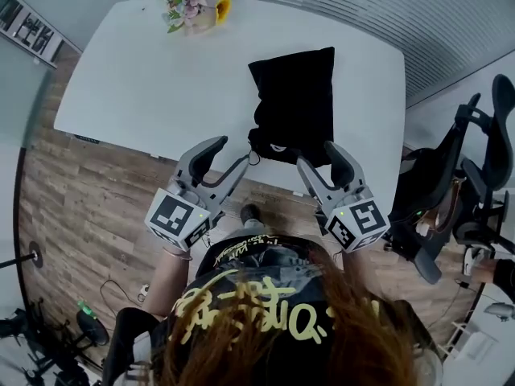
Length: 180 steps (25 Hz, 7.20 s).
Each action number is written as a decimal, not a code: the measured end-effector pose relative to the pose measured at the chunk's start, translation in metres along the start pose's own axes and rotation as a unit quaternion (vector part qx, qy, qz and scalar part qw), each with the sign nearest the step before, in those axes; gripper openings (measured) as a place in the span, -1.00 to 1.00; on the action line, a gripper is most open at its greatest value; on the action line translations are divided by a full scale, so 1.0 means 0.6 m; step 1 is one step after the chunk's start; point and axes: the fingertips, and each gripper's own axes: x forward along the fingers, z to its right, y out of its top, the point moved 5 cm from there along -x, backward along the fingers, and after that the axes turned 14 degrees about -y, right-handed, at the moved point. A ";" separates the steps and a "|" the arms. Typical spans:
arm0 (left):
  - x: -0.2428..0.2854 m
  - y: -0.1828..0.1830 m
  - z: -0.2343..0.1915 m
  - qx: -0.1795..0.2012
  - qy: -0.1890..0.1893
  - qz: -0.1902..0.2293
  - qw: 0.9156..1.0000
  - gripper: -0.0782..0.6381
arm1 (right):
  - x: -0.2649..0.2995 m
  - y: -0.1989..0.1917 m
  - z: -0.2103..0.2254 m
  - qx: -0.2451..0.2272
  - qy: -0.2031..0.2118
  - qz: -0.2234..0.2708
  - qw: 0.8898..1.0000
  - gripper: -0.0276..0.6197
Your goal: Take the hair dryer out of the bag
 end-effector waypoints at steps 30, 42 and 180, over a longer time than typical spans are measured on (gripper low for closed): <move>0.161 -0.091 -0.025 0.169 -0.007 -0.235 0.957 -0.71 | 0.105 -0.082 0.065 -0.222 0.079 -0.081 0.969 -0.77; 0.164 -0.071 -0.059 0.098 0.041 -0.169 0.980 -0.78 | 0.162 -0.013 0.072 -0.242 0.092 -0.028 0.965 -0.85; 0.203 -0.100 -0.187 -0.022 -0.072 -0.156 0.985 -0.76 | 0.215 -0.068 0.012 0.048 -0.070 -0.225 0.971 -0.07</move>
